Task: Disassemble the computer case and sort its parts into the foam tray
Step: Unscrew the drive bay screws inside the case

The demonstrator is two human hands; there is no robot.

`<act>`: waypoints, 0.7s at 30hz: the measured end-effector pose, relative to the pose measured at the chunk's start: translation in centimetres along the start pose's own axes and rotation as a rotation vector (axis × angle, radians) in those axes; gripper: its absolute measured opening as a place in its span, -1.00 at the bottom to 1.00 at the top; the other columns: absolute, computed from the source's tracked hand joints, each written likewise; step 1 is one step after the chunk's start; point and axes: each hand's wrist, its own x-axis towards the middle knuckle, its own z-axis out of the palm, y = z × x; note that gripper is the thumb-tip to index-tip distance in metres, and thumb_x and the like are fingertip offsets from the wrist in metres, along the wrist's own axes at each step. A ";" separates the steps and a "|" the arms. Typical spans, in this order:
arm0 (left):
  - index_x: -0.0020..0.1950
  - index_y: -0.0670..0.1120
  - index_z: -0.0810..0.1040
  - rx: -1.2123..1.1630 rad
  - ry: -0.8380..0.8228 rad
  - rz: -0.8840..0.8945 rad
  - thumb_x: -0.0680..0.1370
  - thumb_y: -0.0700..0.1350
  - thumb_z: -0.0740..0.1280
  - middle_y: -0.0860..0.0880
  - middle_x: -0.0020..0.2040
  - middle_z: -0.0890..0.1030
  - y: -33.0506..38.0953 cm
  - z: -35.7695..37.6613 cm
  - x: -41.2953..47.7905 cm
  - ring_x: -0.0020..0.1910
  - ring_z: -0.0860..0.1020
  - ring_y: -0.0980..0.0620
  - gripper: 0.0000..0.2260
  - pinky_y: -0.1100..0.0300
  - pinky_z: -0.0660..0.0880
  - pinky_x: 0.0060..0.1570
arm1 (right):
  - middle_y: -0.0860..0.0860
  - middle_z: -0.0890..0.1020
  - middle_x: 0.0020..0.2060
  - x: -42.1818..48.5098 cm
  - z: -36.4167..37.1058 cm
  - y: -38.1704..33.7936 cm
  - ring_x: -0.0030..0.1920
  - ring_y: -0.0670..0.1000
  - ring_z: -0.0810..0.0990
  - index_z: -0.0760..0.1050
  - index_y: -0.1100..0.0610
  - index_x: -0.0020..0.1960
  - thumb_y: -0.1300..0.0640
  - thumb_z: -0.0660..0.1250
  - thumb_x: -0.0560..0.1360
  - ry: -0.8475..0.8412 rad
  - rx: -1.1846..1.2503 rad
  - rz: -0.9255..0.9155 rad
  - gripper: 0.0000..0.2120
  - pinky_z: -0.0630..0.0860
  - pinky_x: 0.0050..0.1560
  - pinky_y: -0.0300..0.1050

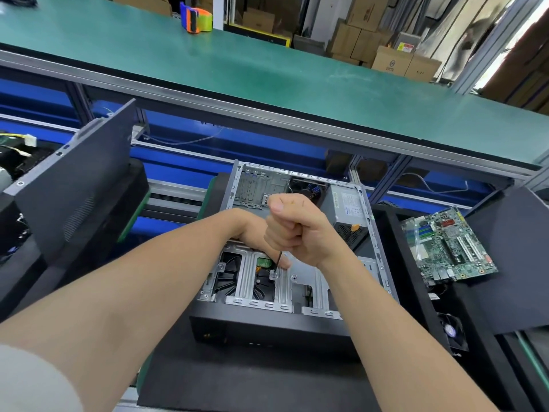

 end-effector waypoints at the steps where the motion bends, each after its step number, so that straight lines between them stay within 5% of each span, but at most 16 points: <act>1: -0.01 0.26 0.54 0.006 0.004 -0.016 0.35 0.47 0.36 0.44 -0.10 0.61 0.1 0.0 0.0 -0.02 0.53 0.50 -0.62 0.42 0.39 0.09 | -0.02 0.11 -0.54 0.1 0.0 0.1 -0.54 -0.09 0.05 0.15 0.08 -0.34 0.11 0.32 0.53 0.004 -0.003 -0.001 -0.59 -0.14 -0.42 -0.08; 4: 0.14 0.13 0.61 0.030 0.060 -0.033 0.27 0.49 0.37 0.35 0.01 0.55 0.3 0.3 -0.1 0.07 0.53 0.32 -0.40 0.42 0.40 0.14 | -0.02 0.11 -0.53 0.2 0.3 0.1 -0.54 -0.09 0.07 0.10 0.12 -0.33 0.10 0.34 0.53 0.030 -0.029 -0.021 -0.55 -0.08 -0.44 -0.09; 7: 0.03 0.34 0.58 0.022 0.082 -0.012 0.44 0.36 0.42 0.42 -0.05 0.59 0.4 0.1 -0.4 0.05 0.55 0.35 -0.77 0.52 0.41 -0.02 | -0.06 0.16 -0.55 0.0 0.4 -0.6 -0.55 -0.09 0.07 0.11 0.11 -0.34 0.13 0.33 0.55 0.078 0.012 -0.076 -0.55 -0.04 -0.45 -0.14; 8: 0.09 0.35 0.57 0.015 0.092 -0.017 0.46 0.35 0.42 0.43 -0.01 0.59 0.5 0.1 -0.5 0.06 0.54 0.38 -0.74 0.47 0.41 0.02 | -0.07 0.19 -0.56 -0.1 0.3 -0.9 -0.56 -0.08 0.07 0.13 0.09 -0.34 0.15 0.32 0.57 0.090 0.020 -0.094 -0.56 -0.02 -0.46 -0.15; 11: 0.34 0.11 0.52 0.067 0.136 -0.031 0.45 0.37 0.43 0.26 0.17 0.58 0.8 0.5 -0.6 0.10 0.52 0.32 -0.44 0.46 0.35 0.03 | -0.06 0.18 -0.55 -0.4 0.1 -1.5 -0.55 -0.06 0.07 0.15 0.07 -0.34 0.18 0.28 0.61 0.136 -0.015 -0.110 -0.57 0.00 -0.45 -0.15; 14: 0.32 0.18 0.48 0.137 0.239 -0.042 0.38 0.45 0.43 0.36 0.07 0.52 1.1 0.8 -1.4 0.04 0.51 0.35 -0.39 0.45 0.36 0.03 | -0.03 0.15 -0.53 -0.7 0.1 -1.6 -0.54 -0.05 0.06 0.14 0.09 -0.33 0.10 0.35 0.56 0.192 -0.040 -0.119 -0.56 0.00 -0.44 -0.14; 17: 0.39 0.14 0.46 0.274 0.360 -0.006 0.33 0.56 0.33 0.16 0.23 0.56 1.1 1.3 -2.2 0.18 0.52 0.07 -0.24 0.10 0.48 0.22 | -0.02 0.15 -0.53 -1.0 -0.1 -1.5 -0.53 -0.02 0.06 0.14 0.10 -0.32 0.07 0.38 0.55 0.240 -0.065 -0.142 -0.54 0.02 -0.46 -0.14; 21: 0.45 0.23 0.31 0.213 0.308 -0.032 0.29 0.57 0.38 0.24 0.38 0.47 0.6 2.1 -3.9 0.34 0.46 0.10 -0.17 0.12 0.42 0.29 | -0.01 0.16 -0.54 -1.3 -0.6 -1.8 -0.54 0.01 0.08 0.19 0.08 -0.35 0.05 0.40 0.54 0.298 -0.089 -0.163 -0.55 0.13 -0.47 -0.19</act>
